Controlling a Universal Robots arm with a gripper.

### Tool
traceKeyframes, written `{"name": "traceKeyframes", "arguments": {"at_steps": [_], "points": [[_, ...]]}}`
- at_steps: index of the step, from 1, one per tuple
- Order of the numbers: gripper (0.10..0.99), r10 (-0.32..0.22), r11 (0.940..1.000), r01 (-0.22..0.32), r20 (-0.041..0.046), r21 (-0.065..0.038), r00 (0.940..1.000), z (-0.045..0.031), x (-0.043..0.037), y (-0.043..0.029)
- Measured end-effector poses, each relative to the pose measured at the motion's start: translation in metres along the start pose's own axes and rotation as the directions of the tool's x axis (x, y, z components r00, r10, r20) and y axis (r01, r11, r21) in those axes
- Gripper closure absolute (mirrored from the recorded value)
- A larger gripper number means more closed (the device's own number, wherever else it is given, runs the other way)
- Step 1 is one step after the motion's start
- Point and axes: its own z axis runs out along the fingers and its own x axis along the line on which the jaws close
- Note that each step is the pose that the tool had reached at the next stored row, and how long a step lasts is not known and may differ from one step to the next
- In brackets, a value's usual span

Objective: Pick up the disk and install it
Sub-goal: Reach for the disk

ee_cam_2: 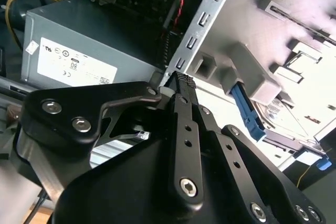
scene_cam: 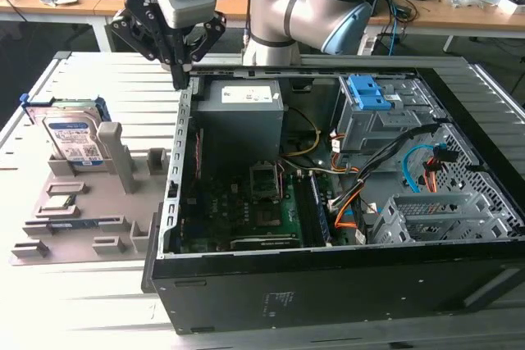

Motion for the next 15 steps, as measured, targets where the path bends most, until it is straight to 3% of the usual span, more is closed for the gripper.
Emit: {"name": "traceKeyframes", "arguments": {"at_steps": [4, 8, 15], "points": [[0.98, 0.0, 1.0, 0.0, 0.0, 0.0, 1.0, -0.0002, 0.0066, -0.0005], [0.98, 0.0, 1.0, 0.0, 0.0, 0.0, 1.0, -0.0006, 0.0205, -0.0015], [0.98, 0.0, 1.0, 0.0, 0.0, 0.0, 1.0, -0.0009, 0.0335, -0.0025]]}}
